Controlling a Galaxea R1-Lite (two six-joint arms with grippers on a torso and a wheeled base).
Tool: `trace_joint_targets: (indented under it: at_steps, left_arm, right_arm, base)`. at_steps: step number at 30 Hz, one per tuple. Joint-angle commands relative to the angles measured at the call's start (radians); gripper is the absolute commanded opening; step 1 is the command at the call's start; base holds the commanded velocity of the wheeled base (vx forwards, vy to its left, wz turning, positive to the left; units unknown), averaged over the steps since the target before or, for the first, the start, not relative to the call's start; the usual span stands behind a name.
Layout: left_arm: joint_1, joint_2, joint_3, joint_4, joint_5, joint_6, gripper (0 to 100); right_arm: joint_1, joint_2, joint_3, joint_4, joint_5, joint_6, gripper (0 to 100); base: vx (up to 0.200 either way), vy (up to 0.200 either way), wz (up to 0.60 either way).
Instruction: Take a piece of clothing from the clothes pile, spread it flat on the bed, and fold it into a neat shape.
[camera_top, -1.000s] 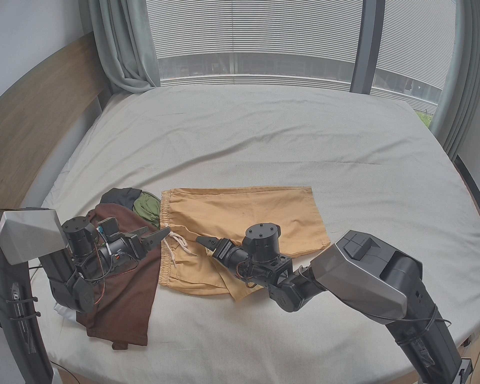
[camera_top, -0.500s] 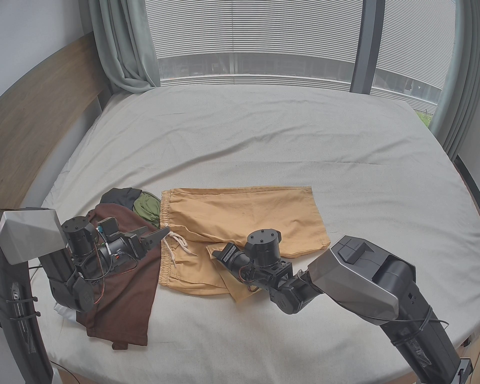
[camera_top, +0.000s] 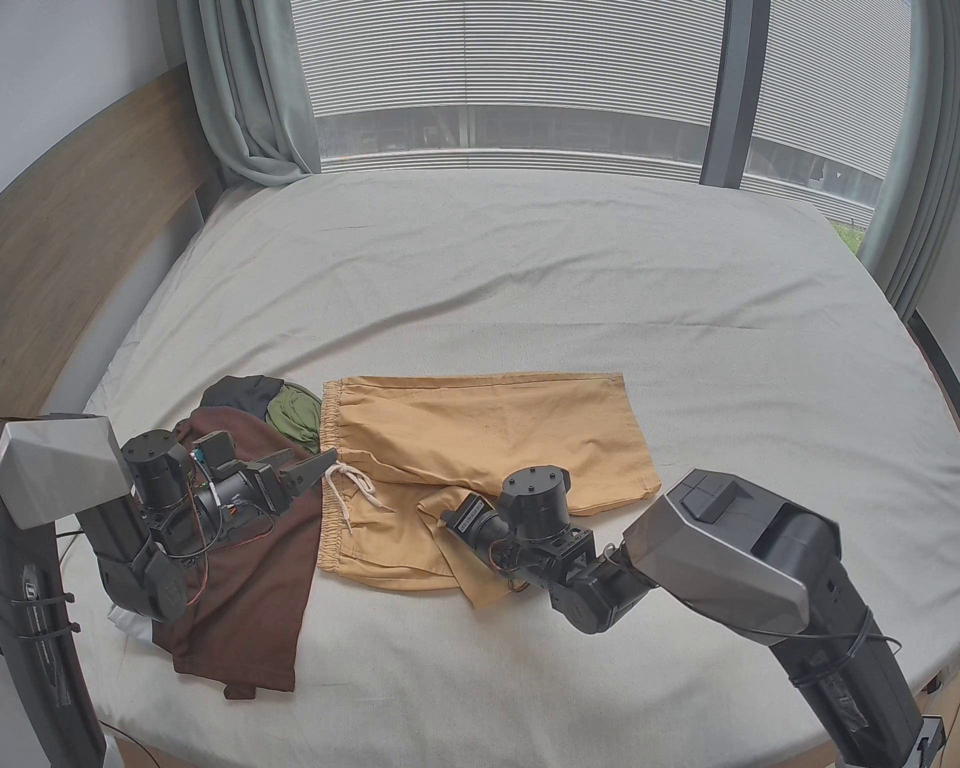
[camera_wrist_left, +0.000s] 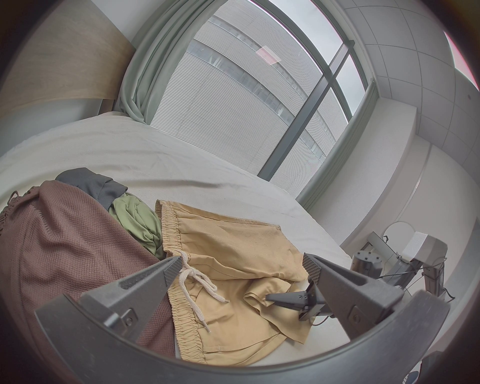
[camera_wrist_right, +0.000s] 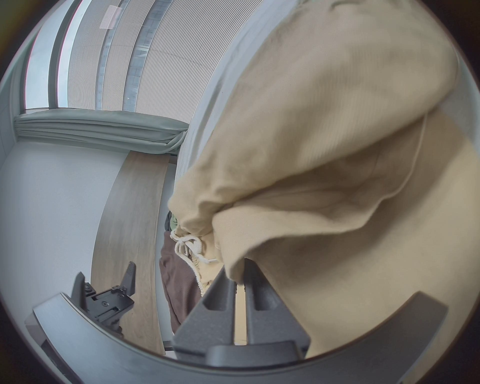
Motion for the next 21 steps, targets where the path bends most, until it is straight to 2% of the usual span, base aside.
trace_joint_targets:
  at_steps: [1,9,12,19,21]
  left_arm:
    - [0.0,-0.001,-0.002,0.0,-0.002,-0.001,100]
    - [-0.001,0.001,-0.002,0.0,-0.002,-0.001,100]
    - [-0.001,0.002,-0.002,0.0,-0.002,-0.001,100]
    - [-0.001,0.005,-0.002,0.0,-0.002,-0.001,100]
    - [-0.003,0.005,0.0,0.0,-0.002,-0.001,100]
  right_arm:
    - [-0.042,-0.178,0.137,-0.026,-0.003,-0.016,0]
    - [-0.153,-0.248,0.298,-0.044,-0.002,-0.039,0]
    - [-0.206,-0.239,0.375,-0.101,0.003,-0.056,0]
    - [-0.314,-0.201,0.421,-0.159,0.033,-0.059,0]
    - [-0.367,-0.17,0.421,-0.205,0.047,-0.06,0]
  base:
    - [0.0,0.0,0.0]
    - [0.0,0.0,0.0]
    - [0.0,0.0,0.0]
    - [0.0,0.0,0.0]
    - [0.0,0.0,0.0]
